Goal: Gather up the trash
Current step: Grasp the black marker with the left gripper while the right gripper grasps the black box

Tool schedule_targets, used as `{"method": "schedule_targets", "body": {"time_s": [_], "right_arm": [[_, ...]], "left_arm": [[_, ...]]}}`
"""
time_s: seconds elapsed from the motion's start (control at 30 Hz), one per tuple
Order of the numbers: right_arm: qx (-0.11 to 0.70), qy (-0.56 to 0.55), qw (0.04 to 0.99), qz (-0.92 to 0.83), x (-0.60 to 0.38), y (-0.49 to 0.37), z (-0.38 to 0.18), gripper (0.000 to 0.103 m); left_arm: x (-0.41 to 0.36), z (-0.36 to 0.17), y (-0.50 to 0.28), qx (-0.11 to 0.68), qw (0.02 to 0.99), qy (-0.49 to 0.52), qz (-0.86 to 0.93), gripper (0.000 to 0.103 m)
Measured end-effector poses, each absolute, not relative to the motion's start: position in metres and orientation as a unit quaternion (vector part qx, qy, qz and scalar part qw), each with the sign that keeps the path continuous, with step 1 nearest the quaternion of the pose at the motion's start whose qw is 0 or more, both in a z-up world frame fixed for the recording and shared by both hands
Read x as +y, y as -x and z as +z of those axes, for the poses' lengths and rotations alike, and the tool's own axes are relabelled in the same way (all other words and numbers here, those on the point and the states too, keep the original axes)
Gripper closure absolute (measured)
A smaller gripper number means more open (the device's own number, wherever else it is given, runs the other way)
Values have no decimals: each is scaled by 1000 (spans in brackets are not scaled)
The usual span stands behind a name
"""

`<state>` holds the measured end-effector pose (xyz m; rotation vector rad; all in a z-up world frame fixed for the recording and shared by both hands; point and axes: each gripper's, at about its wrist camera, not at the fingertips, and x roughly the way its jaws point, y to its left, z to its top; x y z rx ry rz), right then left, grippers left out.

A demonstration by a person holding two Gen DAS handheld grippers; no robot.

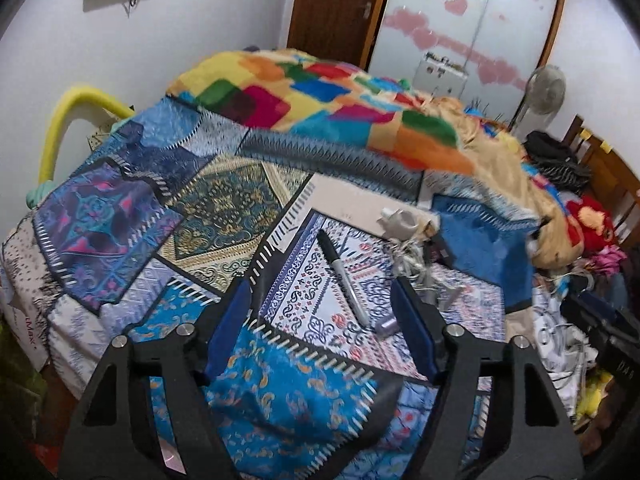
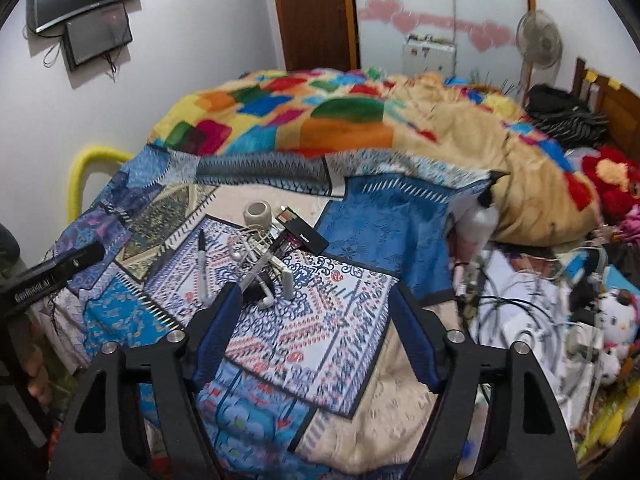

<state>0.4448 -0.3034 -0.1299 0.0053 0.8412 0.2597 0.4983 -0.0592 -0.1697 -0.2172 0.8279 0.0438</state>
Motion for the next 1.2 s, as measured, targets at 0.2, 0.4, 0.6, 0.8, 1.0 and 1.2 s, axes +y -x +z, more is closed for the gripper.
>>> {"method": "schedule_targets", "body": {"time_s": [0.2, 0.4, 0.6, 0.8, 1.0, 1.2], "right_arm": [[437, 20, 886, 153, -298, -503, -162, 36], [459, 46, 865, 195, -285, -550, -193, 43], [484, 53, 846, 217, -273, -583, -221, 50], [490, 49, 839, 233, -264, -598, -231, 57], [492, 23, 835, 245, -267, -605, -232, 75], [496, 19, 839, 222, -275, -601, -231, 80]], "left_arm": [[-76, -213, -542, 435, 896, 92, 17, 48], [-87, -249, -574, 465, 880, 96, 14, 61], [-93, -266, -588, 468, 879, 90, 24, 67], [-95, -279, -598, 471, 877, 86, 42, 71], [-100, -282, -600, 461, 882, 81, 54, 72], [-101, -282, -601, 461, 883, 67, 50, 92]]}}
